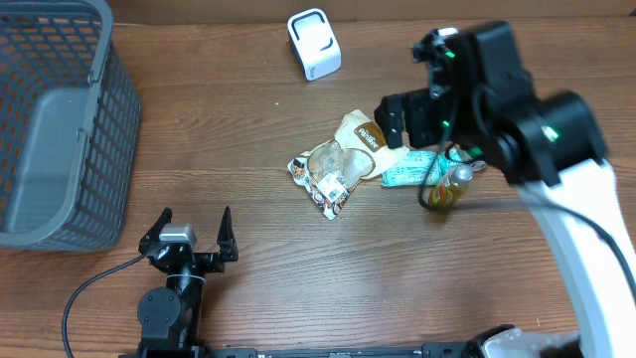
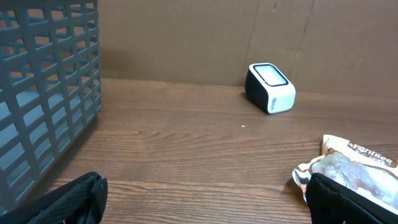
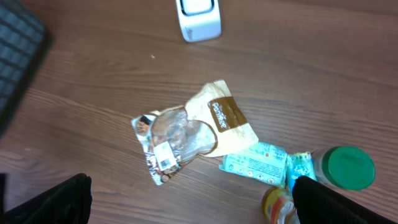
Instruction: Scan the item barcode
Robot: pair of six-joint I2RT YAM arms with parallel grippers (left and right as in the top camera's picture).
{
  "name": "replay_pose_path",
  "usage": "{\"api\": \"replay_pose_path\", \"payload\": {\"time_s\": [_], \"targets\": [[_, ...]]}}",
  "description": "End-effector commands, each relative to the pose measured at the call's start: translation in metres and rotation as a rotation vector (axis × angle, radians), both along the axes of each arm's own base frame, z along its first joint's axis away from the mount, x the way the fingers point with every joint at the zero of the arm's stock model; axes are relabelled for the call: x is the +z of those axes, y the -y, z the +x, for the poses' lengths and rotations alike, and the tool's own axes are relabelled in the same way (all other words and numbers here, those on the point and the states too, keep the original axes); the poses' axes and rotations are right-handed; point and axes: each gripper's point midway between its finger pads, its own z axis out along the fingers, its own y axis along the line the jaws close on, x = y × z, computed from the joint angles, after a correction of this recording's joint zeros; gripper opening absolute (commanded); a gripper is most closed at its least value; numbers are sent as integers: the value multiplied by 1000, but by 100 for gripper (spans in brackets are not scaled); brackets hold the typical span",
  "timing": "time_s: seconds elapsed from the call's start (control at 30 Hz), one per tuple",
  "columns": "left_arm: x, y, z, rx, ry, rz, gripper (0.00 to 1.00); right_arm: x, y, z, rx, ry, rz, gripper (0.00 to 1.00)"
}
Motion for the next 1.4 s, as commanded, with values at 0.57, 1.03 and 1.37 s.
{"api": "replay_pose_path", "payload": {"time_s": [0.57,1.03,1.37], "targets": [[2,2,0,-15,10,13,100,-59,33,-68,-21,306,105,100],[2,2,0,-15,10,13,100,-62,53,-78,-60,550,222,100],[2,2,0,-15,10,13,100,-85,83,-95,-136,642,237,100]]}}
